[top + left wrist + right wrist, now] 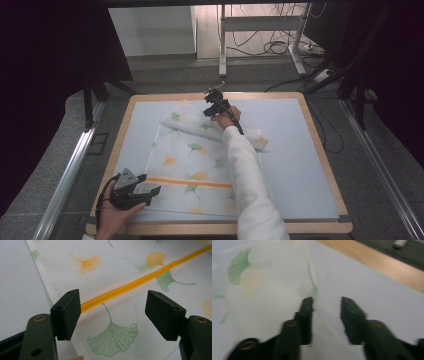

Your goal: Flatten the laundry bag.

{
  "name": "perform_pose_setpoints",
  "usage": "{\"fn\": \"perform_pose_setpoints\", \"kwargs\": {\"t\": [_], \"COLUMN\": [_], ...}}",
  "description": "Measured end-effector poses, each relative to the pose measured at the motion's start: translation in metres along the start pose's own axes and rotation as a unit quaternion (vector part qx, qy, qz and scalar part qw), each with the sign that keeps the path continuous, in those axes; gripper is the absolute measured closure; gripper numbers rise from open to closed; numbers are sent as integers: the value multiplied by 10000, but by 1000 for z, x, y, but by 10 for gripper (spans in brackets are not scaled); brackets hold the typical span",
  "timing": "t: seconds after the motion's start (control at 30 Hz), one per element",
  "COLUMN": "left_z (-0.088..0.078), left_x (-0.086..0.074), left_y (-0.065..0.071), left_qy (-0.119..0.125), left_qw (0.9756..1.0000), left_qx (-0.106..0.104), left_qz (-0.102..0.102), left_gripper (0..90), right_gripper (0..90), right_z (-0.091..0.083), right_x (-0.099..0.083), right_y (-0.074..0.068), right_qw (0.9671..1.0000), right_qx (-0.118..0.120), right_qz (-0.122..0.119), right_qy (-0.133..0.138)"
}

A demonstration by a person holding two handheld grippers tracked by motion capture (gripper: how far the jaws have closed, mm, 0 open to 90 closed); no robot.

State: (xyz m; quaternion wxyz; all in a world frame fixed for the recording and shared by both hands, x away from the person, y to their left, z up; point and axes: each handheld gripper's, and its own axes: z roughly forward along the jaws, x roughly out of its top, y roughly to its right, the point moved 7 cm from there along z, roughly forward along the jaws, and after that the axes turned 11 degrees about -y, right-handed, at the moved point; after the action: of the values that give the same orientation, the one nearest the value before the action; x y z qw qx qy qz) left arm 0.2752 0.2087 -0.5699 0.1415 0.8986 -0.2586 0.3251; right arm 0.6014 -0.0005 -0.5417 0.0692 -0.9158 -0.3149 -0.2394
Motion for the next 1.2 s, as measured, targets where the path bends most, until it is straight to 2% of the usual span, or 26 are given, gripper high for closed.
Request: {"fn": "perform_pose_setpoints", "kwargs": {"t": [0.07,0.13,0.2,0.3,0.47,0.63,0.77,0.9,1.03,1.2], "left_z": [0,-1,-1,0,0,2,3,4,4,5], "left_x": [0,0,1,1,2,1,1,0,0,0], "left_y": [0,-1,-1,0,2,1,2,2,2,2], "left_qy": [3,14,3,-1,-27,-56,-88,-90,-102,-93], "left_qw": [10000,10000,10000,10000,10000,10000,9999,9999,9999,9999], "left_qx": [-11,-17,-17,4,43,64,72,79,77,73], "left_qz": [0,-13,-16,18,65,22,20,21,28,4], "left_gripper": [289,288,289,289,288,288,288,288,288,288], "right_gripper": [519,520,555,643,810,886,889,889,892,892], "right_z": [-12,-26,-42,-63,-75,-72,-65,-60,-60,-57], "right_x": [0,-1,-6,-22,-67,-110,-135,-150,-154,-147], "right_y": [11,14,11,-4,-34,-49,-44,-28,-8,18], "right_qw": [9996,9989,9984,9964,9922,9879,9881,9904,9934,9961], "right_qx": [-128,-75,138,617,1003,1200,1050,848,562,257], "right_qz": [176,231,162,-119,-709,-978,-1058,-970,-821,-617], "right_qy": [203,392,528,569,220,-101,-378,-504,-562,-577]}}
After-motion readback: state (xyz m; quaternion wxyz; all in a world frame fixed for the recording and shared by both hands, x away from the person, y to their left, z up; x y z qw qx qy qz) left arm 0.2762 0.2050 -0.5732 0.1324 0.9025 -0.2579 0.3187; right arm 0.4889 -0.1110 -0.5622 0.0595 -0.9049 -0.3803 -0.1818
